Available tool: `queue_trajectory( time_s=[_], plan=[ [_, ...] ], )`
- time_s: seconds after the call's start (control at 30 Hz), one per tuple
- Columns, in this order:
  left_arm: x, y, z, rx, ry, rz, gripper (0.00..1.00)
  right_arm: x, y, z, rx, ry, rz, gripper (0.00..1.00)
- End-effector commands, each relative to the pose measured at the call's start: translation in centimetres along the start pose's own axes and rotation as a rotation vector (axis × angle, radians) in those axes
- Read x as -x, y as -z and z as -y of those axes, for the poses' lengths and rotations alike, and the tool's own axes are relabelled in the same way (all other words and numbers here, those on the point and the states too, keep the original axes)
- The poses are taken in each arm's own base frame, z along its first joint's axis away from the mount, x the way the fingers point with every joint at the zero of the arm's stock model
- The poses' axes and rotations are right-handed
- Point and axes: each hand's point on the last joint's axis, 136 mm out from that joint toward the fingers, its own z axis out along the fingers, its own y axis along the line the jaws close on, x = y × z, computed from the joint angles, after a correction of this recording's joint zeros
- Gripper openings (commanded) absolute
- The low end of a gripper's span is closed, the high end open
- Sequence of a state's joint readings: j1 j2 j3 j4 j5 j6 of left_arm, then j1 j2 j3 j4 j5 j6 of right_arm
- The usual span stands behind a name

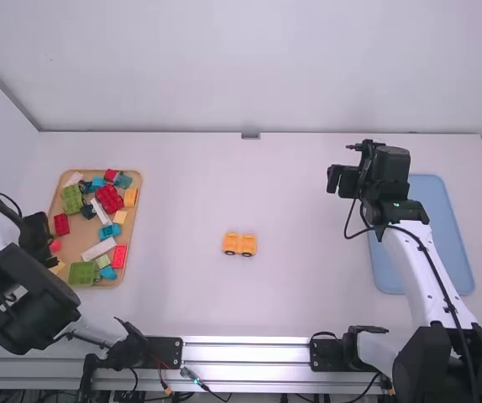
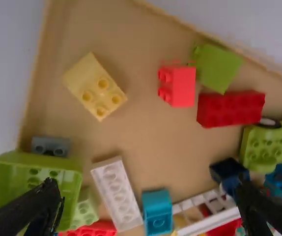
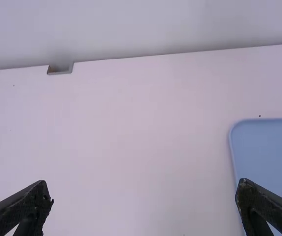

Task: Assemble lego blocks to make yellow taxi

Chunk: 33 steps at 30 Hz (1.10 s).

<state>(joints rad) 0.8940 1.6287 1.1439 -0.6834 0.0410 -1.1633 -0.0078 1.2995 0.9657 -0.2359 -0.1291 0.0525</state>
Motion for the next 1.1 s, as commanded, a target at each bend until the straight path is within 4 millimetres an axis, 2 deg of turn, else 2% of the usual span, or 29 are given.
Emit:
queue_trajectory(
  time_s=[0.0,0.1,0.13,0.2,0.4,0.63,0.8,0.93,1.07],
  plan=[
    [0.0,-1.5,-1.7,0.044,0.129,0.018,1.00,1.6,0.4,-0.1,0.003,-0.001,0.030,0.99],
    [-0.1,-2.9,-2.5,0.035,0.203,0.028,0.98,1.5,0.4,-0.1,0.003,0.002,0.026,0.99],
    [-0.2,-3.4,-2.7,0.026,0.210,0.027,0.88,1.5,0.4,-0.1,0.003,0.002,0.024,0.99],
    [-0.1,-3.9,-3.0,0.016,0.219,0.024,0.83,1.5,0.4,0.0,0.003,0.002,0.023,0.99],
    [1.6,-4.0,-3.8,0.016,0.263,0.047,0.89,1.5,0.4,-0.1,0.003,0.002,0.024,0.99],
    [2.9,-3.3,-3.9,0.002,0.300,0.012,0.91,1.7,0.4,-0.1,0.004,0.003,0.035,0.99],
    [3.1,-3.2,-3.6,0.047,0.326,0.009,0.91,1.7,0.4,-0.1,0.004,0.003,0.034,0.99],
    [2.8,-4.6,-2.5,0.064,0.339,-0.058,0.92,1.6,0.4,-0.1,0.004,0.003,0.030,0.99],
    [2.1,-6.2,-2.6,0.107,0.358,-0.116,0.89,1.5,0.4,-0.1,0.003,0.002,0.026,0.99]
  ],
)
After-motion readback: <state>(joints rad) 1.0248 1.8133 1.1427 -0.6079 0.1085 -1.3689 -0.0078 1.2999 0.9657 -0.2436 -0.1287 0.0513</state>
